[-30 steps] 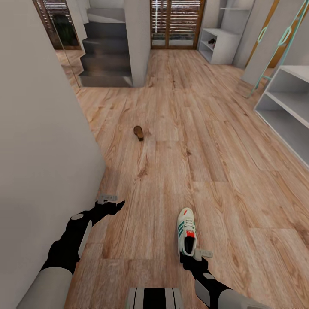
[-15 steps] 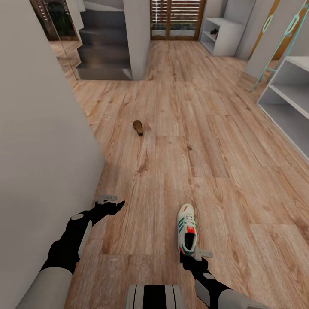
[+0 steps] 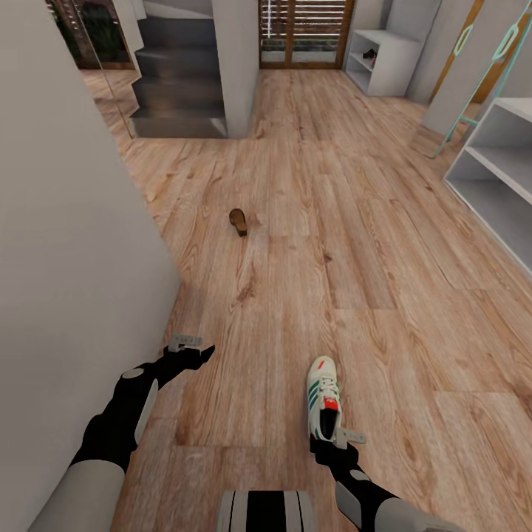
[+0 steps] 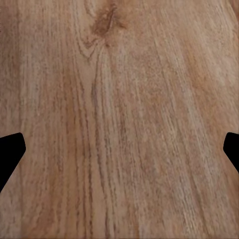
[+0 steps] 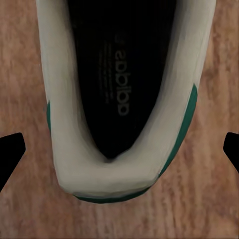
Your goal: Pick up the two gym shoes and the two sandals from the corridor floor and place them onto the hallstand (shoe rack) in the corridor, making sure they are on the rack and not on the floor. Arrange them so the two gym shoes are next to each other and the two sandals are next to each other.
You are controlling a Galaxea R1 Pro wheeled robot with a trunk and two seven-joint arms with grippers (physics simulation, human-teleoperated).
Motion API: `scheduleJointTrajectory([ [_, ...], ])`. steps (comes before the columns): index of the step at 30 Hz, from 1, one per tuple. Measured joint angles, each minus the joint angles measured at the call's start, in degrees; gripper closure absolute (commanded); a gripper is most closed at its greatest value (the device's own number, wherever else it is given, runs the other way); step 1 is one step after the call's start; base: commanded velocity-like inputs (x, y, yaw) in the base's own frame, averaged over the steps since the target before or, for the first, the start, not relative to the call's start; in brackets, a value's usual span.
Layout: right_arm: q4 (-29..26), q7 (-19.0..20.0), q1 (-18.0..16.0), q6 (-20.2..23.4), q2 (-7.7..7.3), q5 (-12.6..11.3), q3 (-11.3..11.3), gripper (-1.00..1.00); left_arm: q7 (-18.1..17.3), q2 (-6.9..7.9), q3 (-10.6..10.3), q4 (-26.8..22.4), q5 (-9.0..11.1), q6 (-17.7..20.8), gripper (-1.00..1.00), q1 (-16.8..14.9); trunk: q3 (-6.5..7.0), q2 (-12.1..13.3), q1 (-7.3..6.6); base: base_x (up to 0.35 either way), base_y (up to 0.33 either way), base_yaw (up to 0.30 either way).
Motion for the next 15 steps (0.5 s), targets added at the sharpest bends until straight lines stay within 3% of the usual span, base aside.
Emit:
scheduleJointTrajectory([
  [15,0.0,0.0,0.0,0.0,0.0,0.0,0.0,-1.0,0.0,0.0,0.0,0.0,0.0,0.0,-1.0,0.0,0.0,0.0,0.0,0.032,0.0,0.0],
])
